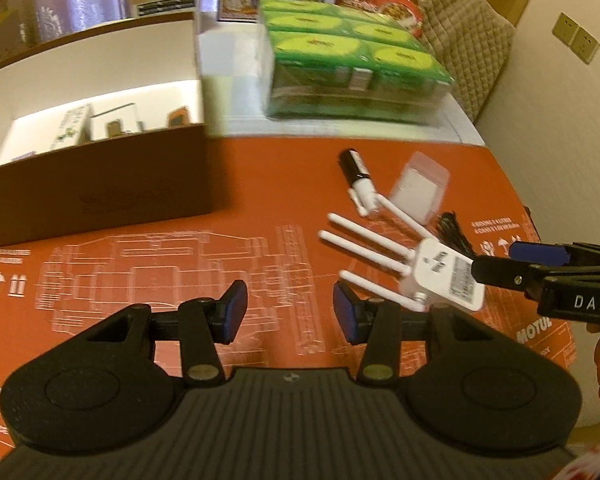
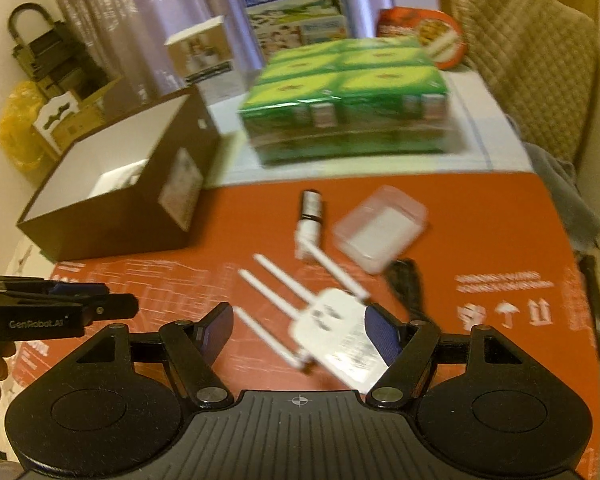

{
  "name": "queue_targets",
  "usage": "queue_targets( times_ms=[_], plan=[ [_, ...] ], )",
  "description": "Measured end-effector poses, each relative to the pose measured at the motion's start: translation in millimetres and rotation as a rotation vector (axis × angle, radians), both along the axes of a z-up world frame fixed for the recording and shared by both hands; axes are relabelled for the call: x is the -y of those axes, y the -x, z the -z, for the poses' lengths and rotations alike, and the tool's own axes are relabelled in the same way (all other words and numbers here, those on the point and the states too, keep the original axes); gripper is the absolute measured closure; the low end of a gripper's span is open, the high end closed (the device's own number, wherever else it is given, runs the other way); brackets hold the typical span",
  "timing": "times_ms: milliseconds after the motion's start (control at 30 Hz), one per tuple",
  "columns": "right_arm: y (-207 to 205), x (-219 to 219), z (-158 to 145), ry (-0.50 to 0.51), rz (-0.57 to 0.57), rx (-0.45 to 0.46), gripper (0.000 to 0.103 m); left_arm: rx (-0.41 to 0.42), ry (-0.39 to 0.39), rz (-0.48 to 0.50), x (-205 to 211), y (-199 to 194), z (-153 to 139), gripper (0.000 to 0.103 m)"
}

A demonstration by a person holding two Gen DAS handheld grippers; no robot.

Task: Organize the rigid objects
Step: 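Move both grippers back from the brown box toward the wifi extender, then lower the left gripper onto the white wifi extender and close it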

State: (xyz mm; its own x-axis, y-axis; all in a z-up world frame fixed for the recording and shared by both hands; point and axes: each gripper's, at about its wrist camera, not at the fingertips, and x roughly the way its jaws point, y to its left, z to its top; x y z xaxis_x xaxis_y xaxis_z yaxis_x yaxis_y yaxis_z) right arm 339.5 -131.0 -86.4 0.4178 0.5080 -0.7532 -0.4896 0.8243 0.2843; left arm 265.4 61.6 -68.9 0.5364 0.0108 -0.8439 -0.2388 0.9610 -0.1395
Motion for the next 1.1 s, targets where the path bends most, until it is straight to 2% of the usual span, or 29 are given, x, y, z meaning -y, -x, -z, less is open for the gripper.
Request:
queue_targets(
  times_ms=[400, 733, 933, 1000, 1067, 1100],
  plan=[
    [-6.3, 59.1, 14.9, 0.065, 0.035, -0.022, 0.033, -0.010, 0.019, 0.088, 60.4, -23.8, 16.2, 0.060],
    [-16.3, 94.6, 31.7, 0.093, 0.080, -0.058, 0.033, 0.038, -0.002, 0.177, 103.6, -49.9, 36.1, 0.062],
    [-19.8, 110.8, 38.6, 0.101, 0.107, -0.078, 0.033, 0.072, -0.037, 0.206, 116.4, -61.6, 44.9, 0.076],
    [-21.3, 115.0, 40.3, 0.104, 0.116, -0.083, 0.033, 0.077, -0.049, 0.223, 119.9, -65.4, 46.9, 0.087],
    [-23.0, 118.6, 41.8, 0.104, 0.124, -0.089, 0.033, 0.073, -0.068, 0.237, 123.6, -68.2, 49.2, 0.089],
    [-23.8, 119.9, 42.3, 0.104, 0.126, -0.091, 0.033, 0.071, -0.075, 0.245, 125.0, -68.7, 50.0, 0.093]
  ],
)
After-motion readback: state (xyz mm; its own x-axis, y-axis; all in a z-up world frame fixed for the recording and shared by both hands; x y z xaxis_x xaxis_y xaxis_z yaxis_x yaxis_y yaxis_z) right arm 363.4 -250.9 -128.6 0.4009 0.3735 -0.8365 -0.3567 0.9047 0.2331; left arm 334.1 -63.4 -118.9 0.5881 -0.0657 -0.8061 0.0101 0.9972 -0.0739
